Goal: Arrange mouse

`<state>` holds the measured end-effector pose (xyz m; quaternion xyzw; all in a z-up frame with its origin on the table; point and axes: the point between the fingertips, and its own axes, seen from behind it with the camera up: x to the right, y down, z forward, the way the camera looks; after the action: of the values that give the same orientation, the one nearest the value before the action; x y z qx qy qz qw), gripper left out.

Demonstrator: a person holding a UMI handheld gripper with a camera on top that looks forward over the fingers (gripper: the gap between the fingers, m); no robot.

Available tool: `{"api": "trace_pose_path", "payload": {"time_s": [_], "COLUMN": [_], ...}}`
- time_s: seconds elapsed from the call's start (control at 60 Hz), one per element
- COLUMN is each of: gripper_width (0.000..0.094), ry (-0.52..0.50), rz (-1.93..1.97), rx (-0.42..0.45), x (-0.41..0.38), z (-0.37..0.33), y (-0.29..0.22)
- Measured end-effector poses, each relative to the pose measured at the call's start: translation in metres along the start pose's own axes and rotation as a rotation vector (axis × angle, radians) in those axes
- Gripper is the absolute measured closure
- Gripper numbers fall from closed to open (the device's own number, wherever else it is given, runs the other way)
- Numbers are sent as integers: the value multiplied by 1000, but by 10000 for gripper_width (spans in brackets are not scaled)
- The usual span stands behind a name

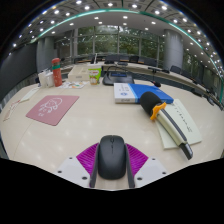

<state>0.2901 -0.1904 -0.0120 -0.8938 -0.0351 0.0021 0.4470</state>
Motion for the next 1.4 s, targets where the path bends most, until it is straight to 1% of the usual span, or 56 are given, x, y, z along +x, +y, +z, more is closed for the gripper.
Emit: {"api": "trace_pose_path", "payload": {"time_s": [0.2, 0.3, 0.4, 0.517, 0.667, 0.783, 0.867, 0.933, 0.983, 1.05, 1.167, 1.283, 1.4], "gripper_width": [602, 607, 607, 607, 607, 608, 608, 608, 608, 609, 609, 602, 537], "ry": [19, 27, 55, 76, 82, 64, 53, 37, 27, 18, 24, 63, 93], "rz": [17, 20, 29, 60, 101, 87, 77, 77, 70, 75, 90, 101, 108], "rx": [-4, -7, 13, 62, 162, 229, 252, 250, 228, 193, 110, 39, -19], "x": [1, -1, -1, -5, -24, -66, -111, -155, -187, -225, -271, -288, -293], "z": [0, -2, -12, -28, -44, -46, -36, -20, -2, 29, 87, 131, 152], "y": [0, 0, -12, -52, -134, -198, -232, -243, -250, -245, -211, -172, -142]}}
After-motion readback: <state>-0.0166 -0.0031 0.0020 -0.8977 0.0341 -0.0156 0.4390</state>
